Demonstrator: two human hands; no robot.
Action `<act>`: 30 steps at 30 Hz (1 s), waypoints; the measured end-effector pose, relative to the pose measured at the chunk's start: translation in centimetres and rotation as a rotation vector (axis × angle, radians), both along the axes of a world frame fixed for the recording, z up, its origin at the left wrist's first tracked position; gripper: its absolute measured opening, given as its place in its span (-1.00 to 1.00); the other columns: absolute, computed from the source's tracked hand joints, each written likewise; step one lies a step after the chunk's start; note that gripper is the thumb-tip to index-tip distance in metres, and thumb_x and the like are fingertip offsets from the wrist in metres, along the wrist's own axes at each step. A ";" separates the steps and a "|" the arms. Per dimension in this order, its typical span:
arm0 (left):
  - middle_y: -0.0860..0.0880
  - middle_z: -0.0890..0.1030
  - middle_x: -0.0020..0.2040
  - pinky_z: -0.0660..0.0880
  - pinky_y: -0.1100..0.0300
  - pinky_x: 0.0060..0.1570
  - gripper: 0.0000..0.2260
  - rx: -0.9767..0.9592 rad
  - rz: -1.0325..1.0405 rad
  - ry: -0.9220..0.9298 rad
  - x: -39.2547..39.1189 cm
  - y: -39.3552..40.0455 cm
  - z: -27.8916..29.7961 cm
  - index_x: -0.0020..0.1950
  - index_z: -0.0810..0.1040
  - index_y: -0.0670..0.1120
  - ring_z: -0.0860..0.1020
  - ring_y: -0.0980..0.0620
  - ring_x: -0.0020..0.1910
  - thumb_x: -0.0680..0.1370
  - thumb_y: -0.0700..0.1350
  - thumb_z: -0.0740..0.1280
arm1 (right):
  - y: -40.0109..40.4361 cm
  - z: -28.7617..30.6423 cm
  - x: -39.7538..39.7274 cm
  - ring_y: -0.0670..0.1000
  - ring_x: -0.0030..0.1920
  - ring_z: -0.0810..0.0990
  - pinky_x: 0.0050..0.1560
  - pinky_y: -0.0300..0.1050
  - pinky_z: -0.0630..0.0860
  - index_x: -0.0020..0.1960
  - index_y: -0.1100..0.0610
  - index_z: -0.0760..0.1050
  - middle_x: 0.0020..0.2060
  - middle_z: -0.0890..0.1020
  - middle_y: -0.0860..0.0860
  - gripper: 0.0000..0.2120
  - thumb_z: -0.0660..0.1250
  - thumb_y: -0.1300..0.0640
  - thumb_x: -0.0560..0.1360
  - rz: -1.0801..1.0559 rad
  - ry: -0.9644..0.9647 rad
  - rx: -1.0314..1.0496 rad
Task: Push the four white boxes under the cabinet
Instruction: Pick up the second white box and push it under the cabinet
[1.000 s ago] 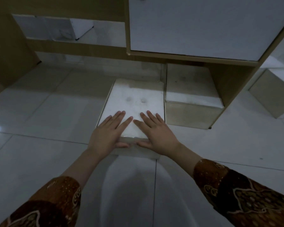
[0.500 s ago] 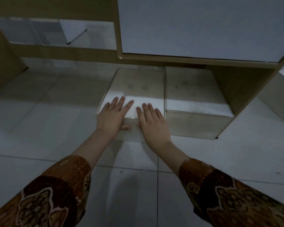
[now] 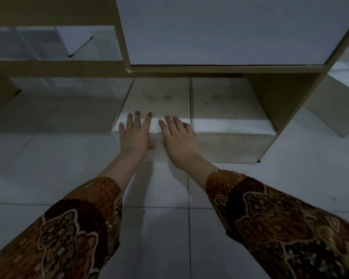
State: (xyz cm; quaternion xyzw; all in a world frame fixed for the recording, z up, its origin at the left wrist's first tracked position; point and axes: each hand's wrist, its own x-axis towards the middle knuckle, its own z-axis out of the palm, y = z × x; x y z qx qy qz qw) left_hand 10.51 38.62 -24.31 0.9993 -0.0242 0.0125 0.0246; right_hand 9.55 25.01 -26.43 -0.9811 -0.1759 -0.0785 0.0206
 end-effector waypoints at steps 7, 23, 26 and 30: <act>-0.20 0.00 0.57 0.02 -0.12 0.49 -0.31 -0.042 -0.039 0.102 -5.2 -3.2 2.2 0.55 -0.02 -0.09 -0.02 -0.23 0.54 0.54 0.00 0.27 | -5.6 4.1 -5.3 0.11 0.55 -0.08 0.52 0.10 -0.12 0.54 0.10 -0.03 0.56 -0.03 0.13 -0.40 0.15 0.10 0.58 0.208 0.196 0.013; -0.05 0.54 0.24 0.38 0.09 0.18 -0.62 -0.259 -0.664 -0.252 -12.0 -26.6 9.6 0.35 0.43 -0.07 0.47 -0.07 0.23 0.52 -0.10 0.24 | -37.4 10.0 -11.3 0.16 0.21 0.49 0.21 0.03 0.44 0.34 0.10 0.38 0.24 0.51 0.14 -0.65 0.17 0.07 0.58 -0.342 0.261 0.174; -0.03 0.53 0.25 0.35 0.13 0.18 -0.61 -0.268 -0.654 -0.246 -10.1 -31.5 9.5 0.36 0.41 -0.05 0.45 -0.05 0.24 0.53 -0.08 0.23 | -41.8 9.6 -8.4 0.20 0.24 0.46 0.22 0.06 0.42 0.38 0.12 0.32 0.31 0.43 0.16 -0.61 0.17 0.07 0.57 -0.447 0.216 0.184; -0.04 0.52 0.27 0.36 0.09 0.26 -0.59 -0.291 -0.630 -0.205 -6.7 -37.0 8.4 0.38 0.38 -0.04 0.45 -0.05 0.26 0.53 -0.07 0.23 | -47.1 8.0 -3.5 0.23 0.31 0.36 0.27 0.09 0.35 0.42 0.20 0.24 0.37 0.35 0.20 -0.52 0.19 0.10 0.54 -0.533 0.168 0.158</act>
